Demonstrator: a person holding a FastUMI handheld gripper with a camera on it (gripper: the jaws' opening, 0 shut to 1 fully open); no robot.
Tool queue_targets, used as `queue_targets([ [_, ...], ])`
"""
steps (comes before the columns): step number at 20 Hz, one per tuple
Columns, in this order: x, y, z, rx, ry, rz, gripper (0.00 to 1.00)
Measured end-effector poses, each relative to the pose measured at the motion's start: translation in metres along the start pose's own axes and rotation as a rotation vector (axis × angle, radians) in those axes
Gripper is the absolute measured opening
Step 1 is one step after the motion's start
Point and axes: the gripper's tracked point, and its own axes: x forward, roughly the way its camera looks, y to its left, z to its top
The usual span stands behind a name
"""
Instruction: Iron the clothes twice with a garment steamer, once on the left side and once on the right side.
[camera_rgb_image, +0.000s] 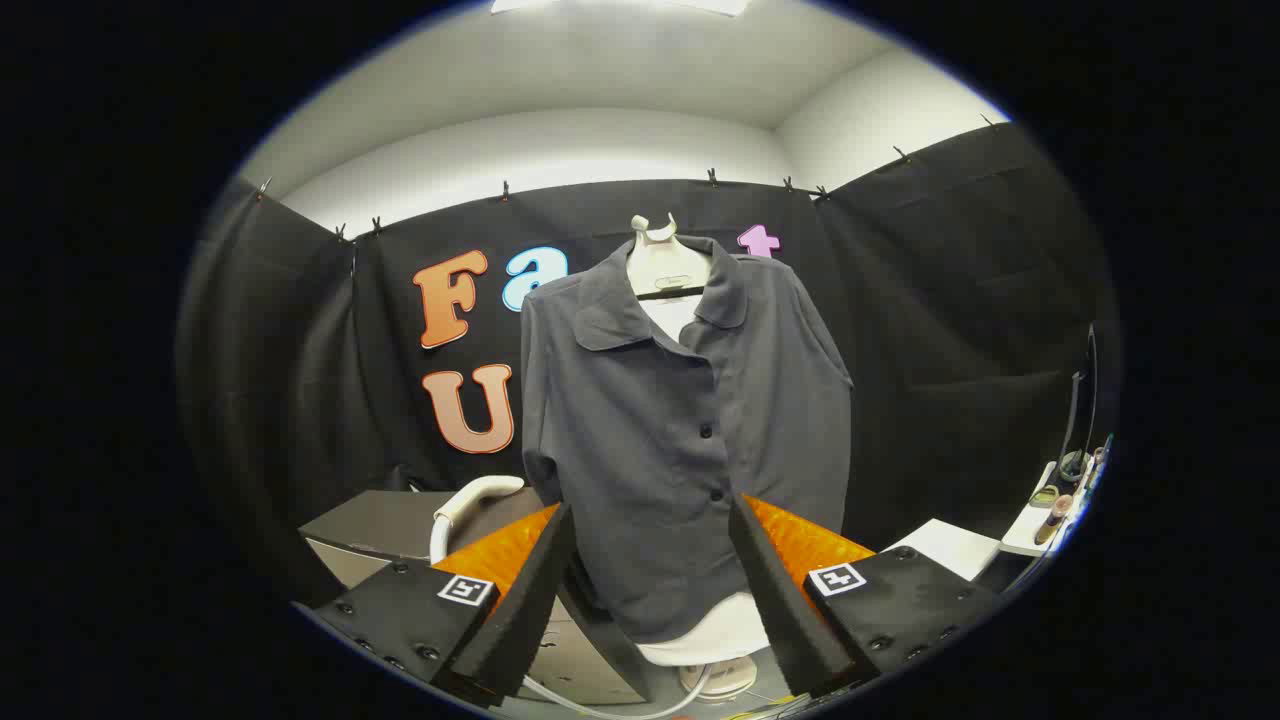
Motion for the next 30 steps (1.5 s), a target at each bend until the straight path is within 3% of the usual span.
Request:
queue_targets([
  [19, 0.027, 0.016, -0.007, 0.003, 0.027, -0.014, 0.98],
  [30, 0.048, 0.092, 0.007, -0.002, 0.015, 0.096, 0.99],
])
